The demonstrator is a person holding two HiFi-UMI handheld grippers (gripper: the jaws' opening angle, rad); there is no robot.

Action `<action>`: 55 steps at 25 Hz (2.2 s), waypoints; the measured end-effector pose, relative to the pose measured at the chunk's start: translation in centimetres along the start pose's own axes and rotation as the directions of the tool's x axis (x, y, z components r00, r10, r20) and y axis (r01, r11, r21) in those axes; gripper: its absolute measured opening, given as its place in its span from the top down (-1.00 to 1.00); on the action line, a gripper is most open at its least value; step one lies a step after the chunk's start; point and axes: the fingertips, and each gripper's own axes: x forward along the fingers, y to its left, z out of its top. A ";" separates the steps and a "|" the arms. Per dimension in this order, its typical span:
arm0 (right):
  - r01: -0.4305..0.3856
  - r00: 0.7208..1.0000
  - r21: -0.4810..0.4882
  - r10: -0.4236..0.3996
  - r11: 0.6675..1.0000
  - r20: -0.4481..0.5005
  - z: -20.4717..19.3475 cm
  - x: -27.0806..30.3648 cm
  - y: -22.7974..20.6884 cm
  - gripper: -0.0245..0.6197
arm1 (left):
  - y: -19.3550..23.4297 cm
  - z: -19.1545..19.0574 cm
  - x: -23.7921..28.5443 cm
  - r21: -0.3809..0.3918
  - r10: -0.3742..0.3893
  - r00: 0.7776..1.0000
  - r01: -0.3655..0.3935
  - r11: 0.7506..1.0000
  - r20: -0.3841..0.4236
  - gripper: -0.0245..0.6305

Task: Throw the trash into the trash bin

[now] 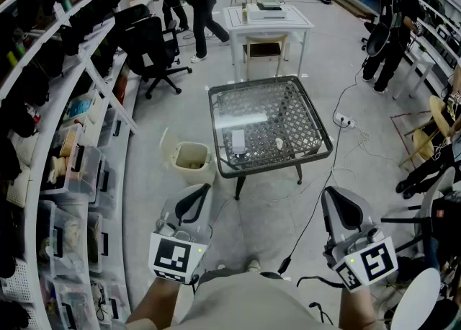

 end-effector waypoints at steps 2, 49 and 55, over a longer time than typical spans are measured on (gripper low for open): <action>-0.004 1.000 0.003 0.004 1.000 -0.003 -0.3 -0.1 0.1 0.92 | -0.3 -0.1 -0.2 -0.009 0.004 1.000 -0.004 1.000 -0.004 0.92; -0.023 0.987 0.147 0.045 0.989 -0.152 -6.9 20.9 -1.7 0.23 | 13.2 -6.2 10.1 -0.049 0.046 0.991 -0.053 0.997 -0.126 0.92; 0.015 0.972 0.187 0.030 0.982 -0.234 -9.7 29.4 -1.5 0.19 | 19.6 -9.9 13.8 -0.071 0.015 0.982 -0.029 0.997 -0.186 0.92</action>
